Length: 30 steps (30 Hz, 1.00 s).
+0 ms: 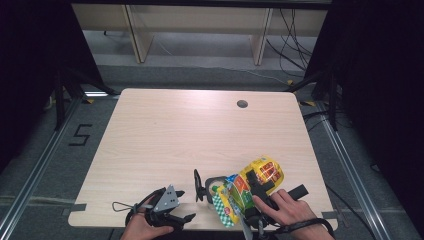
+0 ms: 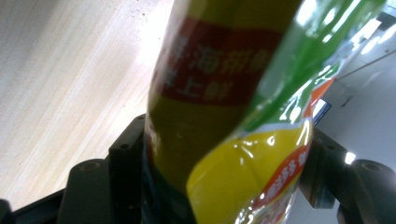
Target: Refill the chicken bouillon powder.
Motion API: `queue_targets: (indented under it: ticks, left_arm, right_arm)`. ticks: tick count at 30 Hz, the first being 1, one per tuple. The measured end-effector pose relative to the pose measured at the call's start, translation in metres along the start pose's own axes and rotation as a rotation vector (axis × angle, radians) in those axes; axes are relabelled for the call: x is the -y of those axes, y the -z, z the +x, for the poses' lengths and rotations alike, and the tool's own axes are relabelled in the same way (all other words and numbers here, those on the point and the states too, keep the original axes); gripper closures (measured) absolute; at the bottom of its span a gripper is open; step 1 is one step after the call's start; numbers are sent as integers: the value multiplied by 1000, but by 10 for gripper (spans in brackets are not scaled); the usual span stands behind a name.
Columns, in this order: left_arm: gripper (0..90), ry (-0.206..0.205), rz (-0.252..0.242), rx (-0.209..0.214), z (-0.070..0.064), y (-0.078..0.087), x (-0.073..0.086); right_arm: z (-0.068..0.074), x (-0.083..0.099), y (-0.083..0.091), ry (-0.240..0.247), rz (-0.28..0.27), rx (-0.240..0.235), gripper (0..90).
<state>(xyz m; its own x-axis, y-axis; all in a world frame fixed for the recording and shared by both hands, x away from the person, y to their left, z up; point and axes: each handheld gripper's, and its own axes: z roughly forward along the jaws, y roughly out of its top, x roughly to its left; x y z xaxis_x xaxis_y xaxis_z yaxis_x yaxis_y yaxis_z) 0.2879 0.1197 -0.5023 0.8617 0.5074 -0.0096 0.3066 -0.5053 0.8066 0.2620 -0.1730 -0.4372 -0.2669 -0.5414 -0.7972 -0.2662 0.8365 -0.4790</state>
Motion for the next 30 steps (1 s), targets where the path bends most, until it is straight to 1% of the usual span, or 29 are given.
queue_targets:
  ticks: [3, 4, 5, 6, 9, 10, 11, 12, 13, 14, 15, 17, 18, 19, 20, 24, 25, 26, 27, 30]
  left_arm:
    - [217, 0, 0, -1, 0, 0, 0]
    - [217, 0, -1, 0, 0, 0, 0]
    - [217, 0, -1, 0, 0, 0, 0]
    - [217, 9, -9, 1, -1, -1, 0]
    - [217, 8, -9, 1, -1, 0, 0]
    - [217, 9, -8, 2, -1, 0, 0]
    - [217, 9, -8, 2, -1, 0, 0]
    - [217, 4, -4, 1, 0, 0, 0]
    - [217, 4, -4, 1, 0, 0, 0]
    - [217, -15, 6, -3, 1, 0, 0]
    - [217, 2, -8, 1, -1, -1, 0]
    - [217, 6, -8, 2, -1, -1, 0]
    - [217, 8, -10, 1, -1, -1, 0]
    - [217, 7, -10, 0, -1, 0, 0]
    - [217, -1, -5, -2, 0, 0, 0]
    - [217, 0, -11, 2, 0, 0, 0]
    - [217, 1, -11, 2, 0, 0, 0]
    - [218, 2, -11, 2, 0, 0, 0]
    - [218, 2, -11, 2, 0, 0, 0]
    - [217, 1, -12, 1, 0, 0, 0]
  right_arm:
    - [-1, 0, 0, -1, -2, -5, 327]
    - [-4, -1, -1, 32, -24, -8, 327]
    - [-4, -1, -1, 32, -24, -8, 327]
    - [-3, -2, -2, 9, -31, 3, 327]
    - [-2, -2, -2, 7, -31, 0, 326]
    - [-3, -2, -1, 7, -30, -19, 327]
    - [-3, -2, -1, 7, -30, -19, 327]
    - [-1, -1, 0, -3, -7, -5, 327]
    - [-1, -1, 0, -3, -7, -5, 327]
    - [0, 0, -1, -14, -11, -10, 327]
    - [1, 0, -1, -27, -16, -22, 327]
    - [2, -1, -1, -36, -16, -4, 327]
    - [2, 0, -1, -33, -17, 2, 327]
    - [2, 0, -1, -35, -17, 0, 327]
    - [1, 1, -1, -10, -14, 1, 327]
    - [1, 1, -1, -5, -18, 3, 327]
    - [-2, 1, -2, 25, -36, 8, 327]
    - [2, 1, 0, -36, -21, -3, 327]
    - [2, 1, 0, -28, -24, 3, 327]
    - [2, 1, 1, -31, -19, 2, 327]
